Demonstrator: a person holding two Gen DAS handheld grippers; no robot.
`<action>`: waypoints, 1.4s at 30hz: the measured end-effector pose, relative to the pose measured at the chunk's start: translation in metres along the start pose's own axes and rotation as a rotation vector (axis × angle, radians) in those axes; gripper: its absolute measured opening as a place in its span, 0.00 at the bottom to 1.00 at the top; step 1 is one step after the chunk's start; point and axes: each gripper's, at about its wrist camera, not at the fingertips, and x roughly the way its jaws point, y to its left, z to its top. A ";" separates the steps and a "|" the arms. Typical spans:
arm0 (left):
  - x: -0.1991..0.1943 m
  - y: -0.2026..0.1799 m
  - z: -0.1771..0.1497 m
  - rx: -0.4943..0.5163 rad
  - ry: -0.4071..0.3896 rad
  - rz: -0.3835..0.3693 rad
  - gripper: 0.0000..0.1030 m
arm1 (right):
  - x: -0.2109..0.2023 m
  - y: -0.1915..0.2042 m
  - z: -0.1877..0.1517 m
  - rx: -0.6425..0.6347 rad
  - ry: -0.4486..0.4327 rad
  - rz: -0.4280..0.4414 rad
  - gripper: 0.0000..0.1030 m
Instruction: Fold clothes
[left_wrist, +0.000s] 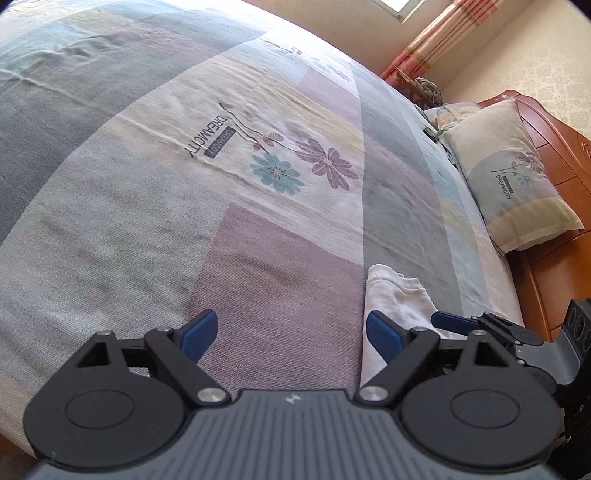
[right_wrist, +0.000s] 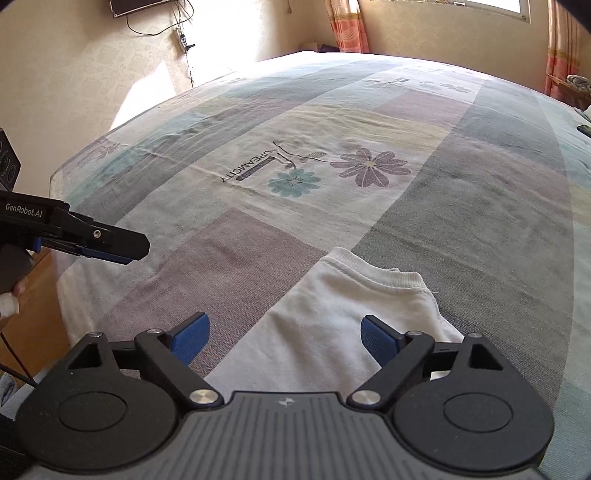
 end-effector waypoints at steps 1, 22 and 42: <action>-0.002 0.001 0.001 0.004 -0.001 -0.001 0.85 | 0.001 0.001 0.004 -0.009 0.005 0.001 0.89; 0.049 -0.041 -0.005 0.311 0.212 -0.350 0.85 | -0.029 0.027 -0.030 0.080 0.095 -0.275 0.90; 0.082 -0.082 0.017 0.525 0.431 -0.645 0.86 | -0.053 0.055 -0.084 0.526 -0.066 -0.554 0.91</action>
